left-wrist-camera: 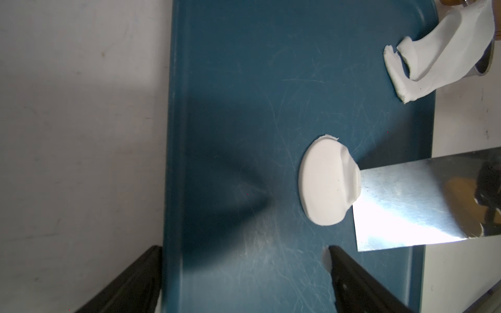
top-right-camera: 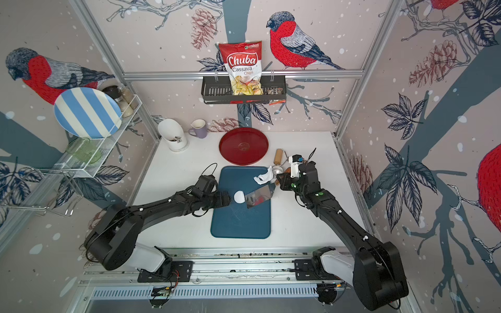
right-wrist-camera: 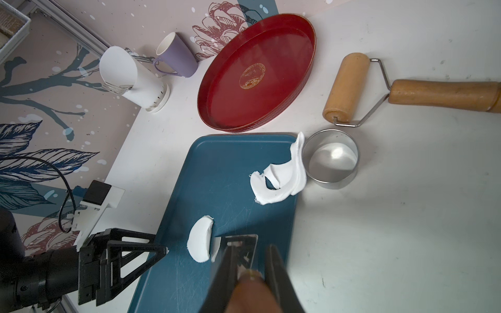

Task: Roll out the dumpling wrappers from the dough
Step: Scoop the dumpling wrapper from the work surface.

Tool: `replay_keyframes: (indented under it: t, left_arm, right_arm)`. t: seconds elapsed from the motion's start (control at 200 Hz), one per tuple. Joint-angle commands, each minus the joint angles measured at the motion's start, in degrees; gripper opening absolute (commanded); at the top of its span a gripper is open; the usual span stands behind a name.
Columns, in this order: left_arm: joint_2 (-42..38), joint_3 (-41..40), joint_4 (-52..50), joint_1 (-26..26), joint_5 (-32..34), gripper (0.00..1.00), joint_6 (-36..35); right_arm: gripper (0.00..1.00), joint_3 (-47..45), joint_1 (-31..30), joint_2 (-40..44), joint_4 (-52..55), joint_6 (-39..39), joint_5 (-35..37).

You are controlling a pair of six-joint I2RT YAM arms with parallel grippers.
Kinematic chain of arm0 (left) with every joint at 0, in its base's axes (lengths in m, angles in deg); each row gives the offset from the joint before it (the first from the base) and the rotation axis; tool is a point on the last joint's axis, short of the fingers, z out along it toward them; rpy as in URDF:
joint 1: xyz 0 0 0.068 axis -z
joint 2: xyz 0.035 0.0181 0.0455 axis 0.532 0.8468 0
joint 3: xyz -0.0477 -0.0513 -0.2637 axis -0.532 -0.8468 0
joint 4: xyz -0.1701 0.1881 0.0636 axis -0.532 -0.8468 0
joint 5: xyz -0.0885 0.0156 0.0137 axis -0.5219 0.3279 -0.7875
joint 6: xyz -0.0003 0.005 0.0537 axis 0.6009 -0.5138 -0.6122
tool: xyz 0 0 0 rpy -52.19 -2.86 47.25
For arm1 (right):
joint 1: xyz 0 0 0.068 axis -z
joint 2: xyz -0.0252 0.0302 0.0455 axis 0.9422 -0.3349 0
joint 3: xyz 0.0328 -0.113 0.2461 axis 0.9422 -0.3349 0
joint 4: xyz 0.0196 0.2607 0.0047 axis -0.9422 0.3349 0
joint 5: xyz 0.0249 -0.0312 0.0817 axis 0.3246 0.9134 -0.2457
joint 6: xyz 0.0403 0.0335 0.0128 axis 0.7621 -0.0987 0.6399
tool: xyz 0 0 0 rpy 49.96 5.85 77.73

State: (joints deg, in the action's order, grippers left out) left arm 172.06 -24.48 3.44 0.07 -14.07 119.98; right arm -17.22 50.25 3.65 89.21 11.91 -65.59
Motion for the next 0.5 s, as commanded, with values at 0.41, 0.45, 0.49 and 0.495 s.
replay_keyframes:
  t: [0.41,0.45,0.49,0.495]
  left_arm:
    - [-0.38,-0.27,1.09,0.08,0.15,0.95,-0.15]
    - [-0.38,-0.26,1.08,0.14,0.14,0.95,-0.14]
    - [-0.37,-0.27,1.10,0.08,0.15,0.95,-0.13]
    - [-0.36,-0.26,1.12,0.11,0.15,0.95,-0.16]
  right_arm:
    - [0.00,-0.77,-1.25,0.49,0.60,0.85,0.34]
    - [0.00,-0.66,-1.25,0.56,0.46,1.18,0.30]
    - [0.00,-0.60,-1.25,0.78,0.32,1.70,0.30]
    - [0.00,-0.57,-1.21,0.75,0.32,1.77,0.30]
